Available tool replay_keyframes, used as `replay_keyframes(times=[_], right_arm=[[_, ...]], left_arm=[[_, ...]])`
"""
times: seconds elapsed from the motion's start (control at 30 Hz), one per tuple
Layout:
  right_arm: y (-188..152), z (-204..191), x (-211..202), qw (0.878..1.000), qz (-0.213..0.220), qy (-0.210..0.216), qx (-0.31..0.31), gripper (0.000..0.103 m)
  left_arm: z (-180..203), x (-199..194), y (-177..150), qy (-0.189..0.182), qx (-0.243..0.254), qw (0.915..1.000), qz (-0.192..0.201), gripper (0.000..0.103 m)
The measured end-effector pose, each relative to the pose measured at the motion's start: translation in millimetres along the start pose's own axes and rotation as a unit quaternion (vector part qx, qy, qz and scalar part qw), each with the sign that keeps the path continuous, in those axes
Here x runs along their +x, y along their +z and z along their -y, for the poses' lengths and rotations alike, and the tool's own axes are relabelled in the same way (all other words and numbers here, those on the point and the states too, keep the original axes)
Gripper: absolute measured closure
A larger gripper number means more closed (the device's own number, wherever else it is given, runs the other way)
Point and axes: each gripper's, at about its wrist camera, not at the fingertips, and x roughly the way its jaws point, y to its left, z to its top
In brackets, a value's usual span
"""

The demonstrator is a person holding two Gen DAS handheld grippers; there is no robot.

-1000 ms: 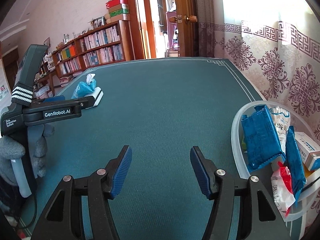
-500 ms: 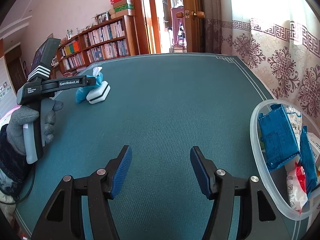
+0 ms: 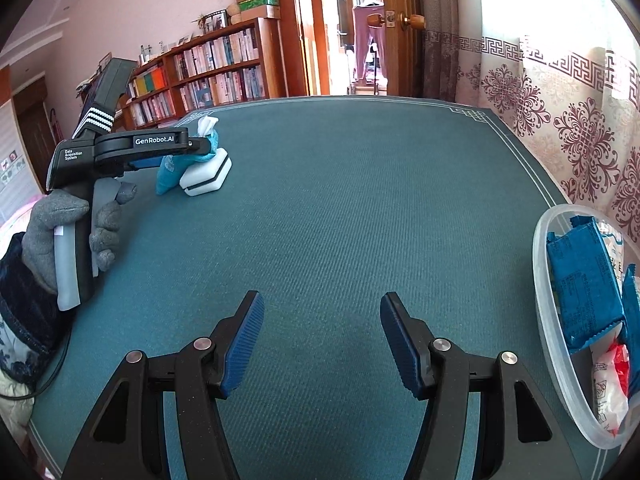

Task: Organize objects
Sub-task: 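Grasp the blue Cure bag with the left gripper and lift it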

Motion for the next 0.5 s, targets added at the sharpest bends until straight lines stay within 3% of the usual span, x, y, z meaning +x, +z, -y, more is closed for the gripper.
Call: replay_keyframes(times=[0.17, 0.5], right_arm=[[12.3, -18.9, 11.1, 1.0, -0.001, 0.02, -0.014, 0.041], [58.9, -63.7, 61.8, 0.996, -0.002, 0.08, -0.027, 0.041]], left_arm=[[-3.7, -14.1, 2.5, -0.009, -0.009, 0.9998, 0.014, 0.03], [-24.8, -40.4, 13.0, 0.022, -0.04, 0.9976, 0.051, 0.031]])
